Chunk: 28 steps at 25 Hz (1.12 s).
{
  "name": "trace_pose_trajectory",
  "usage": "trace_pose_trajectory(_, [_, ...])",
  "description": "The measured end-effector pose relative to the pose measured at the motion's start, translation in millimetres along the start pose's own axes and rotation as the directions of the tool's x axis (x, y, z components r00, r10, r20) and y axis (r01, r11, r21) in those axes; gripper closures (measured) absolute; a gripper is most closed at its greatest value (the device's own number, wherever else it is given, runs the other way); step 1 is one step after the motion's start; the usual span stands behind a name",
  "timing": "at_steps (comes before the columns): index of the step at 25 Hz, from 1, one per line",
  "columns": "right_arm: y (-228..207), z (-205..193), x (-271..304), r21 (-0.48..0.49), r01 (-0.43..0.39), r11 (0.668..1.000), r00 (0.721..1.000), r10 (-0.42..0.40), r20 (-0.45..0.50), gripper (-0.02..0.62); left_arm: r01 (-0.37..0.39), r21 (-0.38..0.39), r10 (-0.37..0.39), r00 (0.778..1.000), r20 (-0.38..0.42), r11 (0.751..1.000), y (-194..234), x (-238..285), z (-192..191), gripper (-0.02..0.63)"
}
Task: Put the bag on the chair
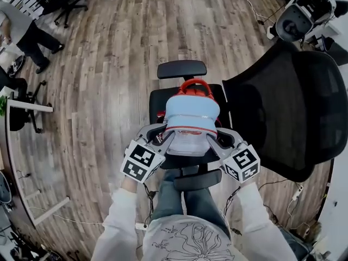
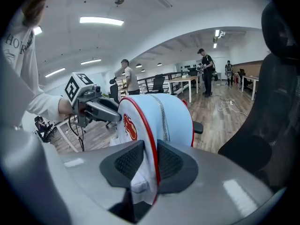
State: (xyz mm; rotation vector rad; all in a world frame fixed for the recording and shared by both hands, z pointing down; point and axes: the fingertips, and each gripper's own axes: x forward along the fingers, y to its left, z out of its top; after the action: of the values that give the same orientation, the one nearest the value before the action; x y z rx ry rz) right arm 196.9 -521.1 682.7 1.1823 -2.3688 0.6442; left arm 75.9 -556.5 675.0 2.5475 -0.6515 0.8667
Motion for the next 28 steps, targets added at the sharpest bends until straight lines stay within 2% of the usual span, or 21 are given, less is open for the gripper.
trace_pose_trajectory(16, [-50, -85, 78, -0.009, 0.014, 1.0, 0.986, -0.015, -0.167, 0.499, -0.015, -0.042, 0.009, 0.991, -0.137, 0.999, 30, 87, -76, 0.512])
trace_pose_trajectory(28, [-63, -135, 103, -0.05, 0.043, 0.998, 0.967, -0.054, -0.248, 0.491, -0.01, -0.05, 0.0, 0.979, -0.205, 0.999, 29, 121, -118, 0.512])
